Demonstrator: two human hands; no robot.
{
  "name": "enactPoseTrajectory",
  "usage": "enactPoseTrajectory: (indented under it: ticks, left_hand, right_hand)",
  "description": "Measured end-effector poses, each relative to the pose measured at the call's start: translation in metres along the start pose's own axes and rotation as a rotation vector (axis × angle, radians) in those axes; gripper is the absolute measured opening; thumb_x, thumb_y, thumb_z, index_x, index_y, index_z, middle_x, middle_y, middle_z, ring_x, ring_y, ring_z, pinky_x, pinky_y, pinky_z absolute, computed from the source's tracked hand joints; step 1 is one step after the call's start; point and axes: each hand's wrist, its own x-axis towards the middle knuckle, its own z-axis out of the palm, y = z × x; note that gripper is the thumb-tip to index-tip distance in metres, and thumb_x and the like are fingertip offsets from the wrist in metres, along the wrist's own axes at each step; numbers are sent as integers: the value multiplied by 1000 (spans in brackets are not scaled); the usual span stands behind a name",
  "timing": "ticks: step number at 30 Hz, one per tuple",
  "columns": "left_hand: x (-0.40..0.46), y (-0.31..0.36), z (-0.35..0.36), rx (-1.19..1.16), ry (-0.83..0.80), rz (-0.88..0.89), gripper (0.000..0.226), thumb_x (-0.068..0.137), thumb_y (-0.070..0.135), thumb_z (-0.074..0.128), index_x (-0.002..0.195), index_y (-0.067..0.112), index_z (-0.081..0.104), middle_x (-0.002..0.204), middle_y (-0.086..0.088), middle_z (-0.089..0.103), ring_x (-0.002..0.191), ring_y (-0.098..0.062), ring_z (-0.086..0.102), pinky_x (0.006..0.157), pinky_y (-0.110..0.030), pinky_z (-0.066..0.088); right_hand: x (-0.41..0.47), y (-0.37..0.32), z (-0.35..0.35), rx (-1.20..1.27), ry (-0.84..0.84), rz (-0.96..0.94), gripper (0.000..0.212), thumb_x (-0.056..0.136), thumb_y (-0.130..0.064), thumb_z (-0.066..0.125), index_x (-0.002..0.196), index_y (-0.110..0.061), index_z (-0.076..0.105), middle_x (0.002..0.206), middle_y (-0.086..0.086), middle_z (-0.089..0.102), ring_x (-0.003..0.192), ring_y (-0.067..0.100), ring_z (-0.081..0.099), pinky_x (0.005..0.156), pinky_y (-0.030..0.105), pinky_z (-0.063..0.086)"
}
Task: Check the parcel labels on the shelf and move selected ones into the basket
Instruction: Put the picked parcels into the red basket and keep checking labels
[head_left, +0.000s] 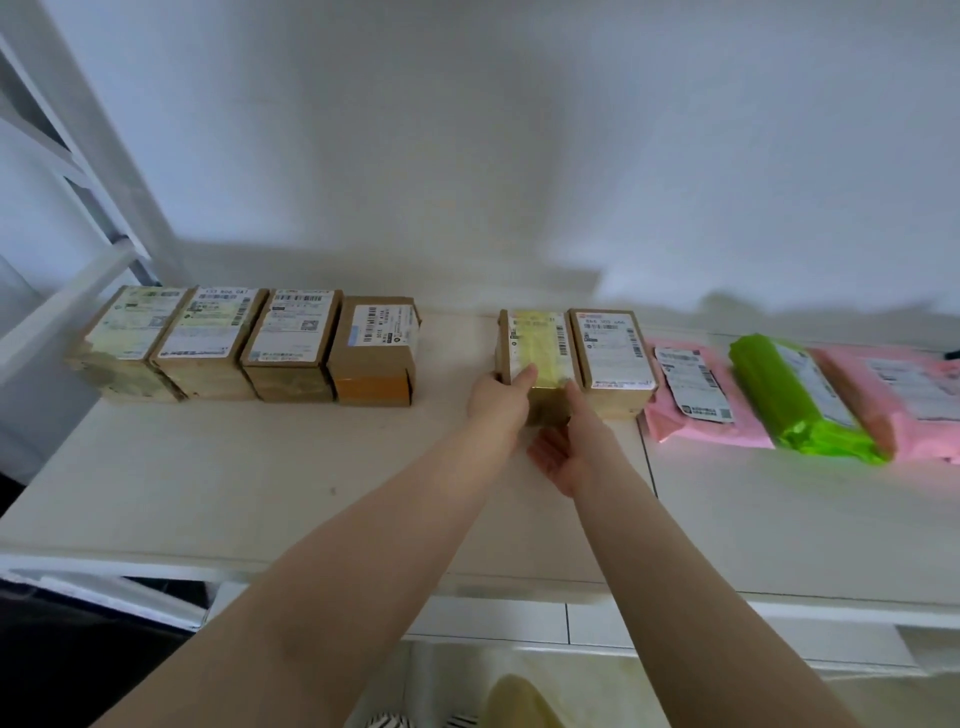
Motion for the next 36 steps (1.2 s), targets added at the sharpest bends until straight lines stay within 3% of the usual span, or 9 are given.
enactPoseTrajectory:
  ticks: [5, 8, 11, 14, 19, 22, 27, 31, 36]
  left_hand:
    - [-8, 0, -9, -92, 10, -6, 40, 96, 33, 57, 130, 11, 56, 119, -2, 62, 107, -22, 57, 83, -28, 41]
    - [-10, 2, -23, -149, 30, 0, 38, 95, 36, 57, 127, 16, 57, 114, -2, 64, 106, -21, 59, 80, -29, 42]
    - [-11, 6, -41, -163, 39, 64, 36, 94, 33, 59, 126, 16, 60, 106, 1, 66, 106, -20, 61, 85, -30, 46]
    - [-12, 10, -60, -134, 13, 132, 37, 94, 31, 61, 129, 19, 60, 113, 2, 68, 108, -17, 60, 93, -30, 47]
    - [-15, 5, -85, -187, -47, 175, 44, 87, 32, 67, 129, 23, 61, 120, 4, 70, 118, -19, 60, 109, -45, 41]
    - [-18, 2, -92, -221, -53, 204, 45, 87, 27, 69, 131, 21, 60, 120, 3, 70, 117, -19, 61, 107, -43, 43]
    - [-25, 9, -105, -335, -44, 175, 47, 81, 21, 75, 125, 14, 57, 111, -1, 71, 102, -16, 67, 85, -29, 52]
    - [-26, 11, -114, -341, -74, 156, 61, 73, 18, 82, 128, 15, 54, 113, -5, 72, 105, -21, 68, 99, -39, 51]
    - [-27, 14, -119, -316, -130, 163, 67, 72, 21, 82, 134, 19, 55, 118, 1, 71, 108, -15, 67, 100, -35, 49]
  right_hand:
    - [-5, 2, 6, -35, -31, -1, 50, 83, -50, 71, 121, -19, 61, 117, 7, 66, 97, 21, 64, 66, 34, 55]
    - [-10, 1, 13, -32, -100, 17, 41, 83, -46, 74, 112, -19, 61, 110, 6, 66, 96, 22, 64, 78, 36, 56]
    - [-15, 1, 18, -48, -163, -9, 49, 79, -45, 77, 115, -17, 61, 111, 6, 64, 103, 22, 62, 91, 38, 55]
    - [-17, -3, 21, -99, -250, -88, 49, 76, -46, 79, 113, -18, 65, 117, 5, 69, 112, 22, 62, 91, 37, 54]
    - [-21, -10, 24, -210, -370, -186, 37, 82, -36, 75, 113, -16, 69, 111, 5, 74, 109, 20, 66, 95, 37, 52]
    - [-25, -11, 27, -275, -404, -222, 43, 80, -33, 77, 119, -15, 67, 114, 5, 74, 114, 21, 64, 103, 40, 48]
    - [-30, -15, 25, -252, -498, -264, 45, 75, -23, 76, 118, -14, 68, 111, 4, 75, 113, 21, 65, 110, 40, 43]
    - [-34, -16, 24, -236, -573, -288, 53, 66, -23, 77, 118, -14, 68, 111, 3, 75, 111, 20, 66, 111, 40, 43]
    - [-34, -16, 25, -223, -590, -290, 59, 65, -23, 78, 122, -14, 66, 114, 2, 74, 114, 20, 65, 112, 41, 41]
